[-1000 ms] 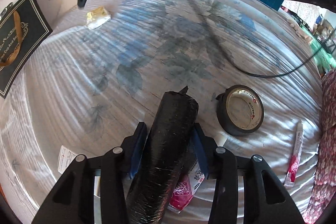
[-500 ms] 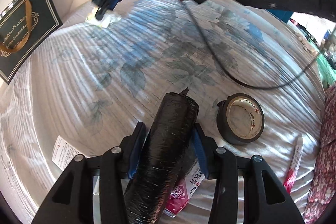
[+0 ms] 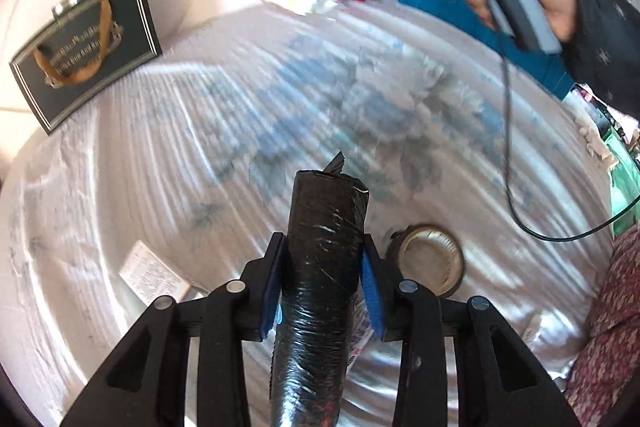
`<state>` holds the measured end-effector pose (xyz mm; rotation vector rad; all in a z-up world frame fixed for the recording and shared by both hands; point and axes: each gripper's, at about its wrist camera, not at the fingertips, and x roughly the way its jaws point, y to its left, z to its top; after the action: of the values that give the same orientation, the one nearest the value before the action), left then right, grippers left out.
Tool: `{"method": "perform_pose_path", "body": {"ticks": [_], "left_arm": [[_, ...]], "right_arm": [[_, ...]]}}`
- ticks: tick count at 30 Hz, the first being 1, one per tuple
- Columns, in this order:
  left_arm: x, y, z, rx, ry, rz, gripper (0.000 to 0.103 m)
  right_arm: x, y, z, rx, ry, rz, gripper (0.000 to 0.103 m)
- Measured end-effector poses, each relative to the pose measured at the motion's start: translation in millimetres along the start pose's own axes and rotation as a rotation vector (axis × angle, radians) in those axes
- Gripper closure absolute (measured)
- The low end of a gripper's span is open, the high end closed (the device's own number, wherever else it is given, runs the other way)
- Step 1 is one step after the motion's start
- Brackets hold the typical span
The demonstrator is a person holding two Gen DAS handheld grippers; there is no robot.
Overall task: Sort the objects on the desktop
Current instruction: 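Carry the black roll and soap bar over the blue crate and release them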
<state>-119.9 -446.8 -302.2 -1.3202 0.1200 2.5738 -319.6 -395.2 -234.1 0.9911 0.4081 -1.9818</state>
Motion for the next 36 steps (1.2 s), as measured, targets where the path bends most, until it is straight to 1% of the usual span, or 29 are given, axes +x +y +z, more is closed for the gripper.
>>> {"method": "perform_pose_path", "body": {"ticks": [3, 7, 8, 9, 10, 13, 15, 16, 18, 19, 20, 21, 22, 23, 24, 26, 27, 29, 30, 31, 32, 34, 35, 36], "left_arm": [[-17, -7, 13, 0.007, -0.042, 0.019, 0.069], [-41, -28, 41, 0.066, -0.111, 0.037, 0.069], [-48, -38, 50, 0.091, -0.133, 0.04, 0.069], [-54, -48, 61, 0.116, -0.154, 0.041, 0.069], [-57, -55, 69, 0.13, -0.17, 0.043, 0.069], [-72, -90, 106, 0.188, -0.243, 0.026, 0.069], [-81, -117, 134, 0.238, -0.286, 0.019, 0.069], [-86, -138, 152, 0.274, -0.315, 0.012, 0.069], [-97, -169, 181, 0.313, -0.363, -0.006, 0.069], [-105, -191, 202, 0.335, -0.402, -0.025, 0.069], [-111, -208, 217, 0.348, -0.429, -0.039, 0.069], [-117, -225, 234, 0.36, -0.457, -0.054, 0.069], [-123, -244, 251, 0.373, -0.486, -0.07, 0.069], [-130, -265, 270, 0.381, -0.519, -0.086, 0.069], [-134, -284, 289, 0.378, -0.544, -0.108, 0.069], [-135, -323, 331, 0.368, -0.571, -0.175, 0.069], [-135, -341, 349, 0.365, -0.584, -0.192, 0.069], [-128, -380, 386, 0.364, -0.596, -0.206, 0.069], [-124, -394, 399, 0.356, -0.601, -0.207, 0.069], [-117, -412, 417, 0.351, -0.6, -0.219, 0.069], [-112, -423, 427, 0.352, -0.597, -0.223, 0.069], [-100, -448, 447, 0.348, -0.602, -0.186, 0.068], [-93, -459, 458, 0.345, -0.595, -0.165, 0.066], [-86, -469, 469, 0.336, -0.58, -0.141, 0.062]], "right_arm": [[-38, 4, -10, -0.017, -0.045, -0.028, 0.088], [-99, -4, -25, 0.013, -0.131, -0.074, 0.088], [-110, -6, -26, 0.026, -0.151, -0.082, 0.088], [-133, -11, -31, 0.042, -0.19, -0.095, 0.088], [-144, -14, -33, 0.047, -0.21, -0.105, 0.088], [-202, -29, -44, 0.087, -0.305, -0.148, 0.088], [-234, -43, -52, 0.112, -0.35, -0.163, 0.088], [-250, -49, -55, 0.122, -0.37, -0.173, 0.088], [-293, -66, -68, 0.14, -0.427, -0.21, 0.088], [-319, -76, -75, 0.152, -0.459, -0.225, 0.088], [-335, -82, -79, 0.157, -0.477, -0.236, 0.088], [-366, -94, -89, 0.164, -0.511, -0.267, 0.088], [-384, -101, -95, 0.167, -0.528, -0.283, 0.088], [-416, -116, -104, 0.173, -0.561, -0.306, 0.088], [-435, -126, -111, 0.174, -0.577, -0.328, 0.088], [-482, -154, -127, 0.174, -0.609, -0.407, 0.088], [-498, -167, -134, 0.181, -0.618, -0.431, 0.088], [-529, -199, -146, 0.201, -0.63, -0.474, 0.088], [-545, -223, -154, 0.219, -0.631, -0.502, 0.088], [-551, -235, -157, 0.232, -0.629, -0.513, 0.088], [-561, -259, -163, 0.26, -0.622, -0.524, 0.088], [-571, -288, -171, 0.301, -0.628, -0.54, 0.079], [-574, -303, -175, 0.329, -0.623, -0.562, 0.065], [-575, -323, -179, 0.369, -0.611, -0.568, 0.037]]}}
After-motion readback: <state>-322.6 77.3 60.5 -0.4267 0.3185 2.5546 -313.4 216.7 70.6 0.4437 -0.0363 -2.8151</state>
